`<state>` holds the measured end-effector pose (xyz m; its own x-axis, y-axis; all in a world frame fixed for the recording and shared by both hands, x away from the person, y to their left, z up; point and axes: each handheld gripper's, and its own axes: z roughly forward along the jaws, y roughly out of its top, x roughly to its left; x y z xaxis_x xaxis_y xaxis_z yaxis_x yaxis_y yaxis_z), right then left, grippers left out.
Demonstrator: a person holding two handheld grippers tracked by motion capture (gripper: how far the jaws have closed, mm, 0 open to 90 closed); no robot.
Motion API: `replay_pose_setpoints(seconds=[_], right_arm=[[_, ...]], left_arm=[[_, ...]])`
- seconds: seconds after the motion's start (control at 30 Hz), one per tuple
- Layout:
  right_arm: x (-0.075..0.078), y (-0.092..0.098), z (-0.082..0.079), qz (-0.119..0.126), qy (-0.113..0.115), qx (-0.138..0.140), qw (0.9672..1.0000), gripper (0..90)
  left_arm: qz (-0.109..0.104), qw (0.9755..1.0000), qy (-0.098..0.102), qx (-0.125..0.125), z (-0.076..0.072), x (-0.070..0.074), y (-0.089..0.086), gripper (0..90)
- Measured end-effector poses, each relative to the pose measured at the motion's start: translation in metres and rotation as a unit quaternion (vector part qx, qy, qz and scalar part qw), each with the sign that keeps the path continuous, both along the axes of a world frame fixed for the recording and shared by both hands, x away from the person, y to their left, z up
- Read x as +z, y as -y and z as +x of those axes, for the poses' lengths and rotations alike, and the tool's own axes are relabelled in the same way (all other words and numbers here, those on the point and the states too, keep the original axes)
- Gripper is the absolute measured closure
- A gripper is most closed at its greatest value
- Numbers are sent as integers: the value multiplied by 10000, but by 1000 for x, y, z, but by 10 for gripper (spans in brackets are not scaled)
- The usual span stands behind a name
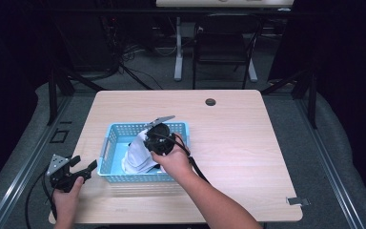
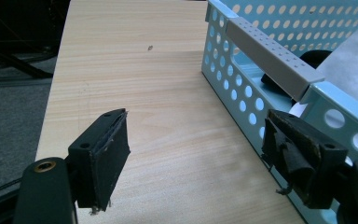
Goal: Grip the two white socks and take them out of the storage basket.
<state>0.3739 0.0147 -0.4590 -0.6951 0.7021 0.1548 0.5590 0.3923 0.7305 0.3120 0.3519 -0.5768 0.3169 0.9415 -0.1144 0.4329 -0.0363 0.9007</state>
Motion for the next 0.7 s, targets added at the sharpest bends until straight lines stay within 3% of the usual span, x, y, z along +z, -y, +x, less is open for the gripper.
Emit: replay_pose_setpoints(seconds=[0.1,0.2,0.47,0.7], right_arm=[[9,1,-6,-51,280,85,9996,879],[16,3,-10,52,443,94,9990,879],[37,18,-18,410,693,21,9968,879],[51,37,-25,529,983,-100,9937,879]], left_arm=[[0,10000,0,0,0,0,0,227],[2,10000,1,0,0,0,0,226],[8,10000,0,-3,0,0,0,226],[20,10000,-18,-15,0,0,1,226]])
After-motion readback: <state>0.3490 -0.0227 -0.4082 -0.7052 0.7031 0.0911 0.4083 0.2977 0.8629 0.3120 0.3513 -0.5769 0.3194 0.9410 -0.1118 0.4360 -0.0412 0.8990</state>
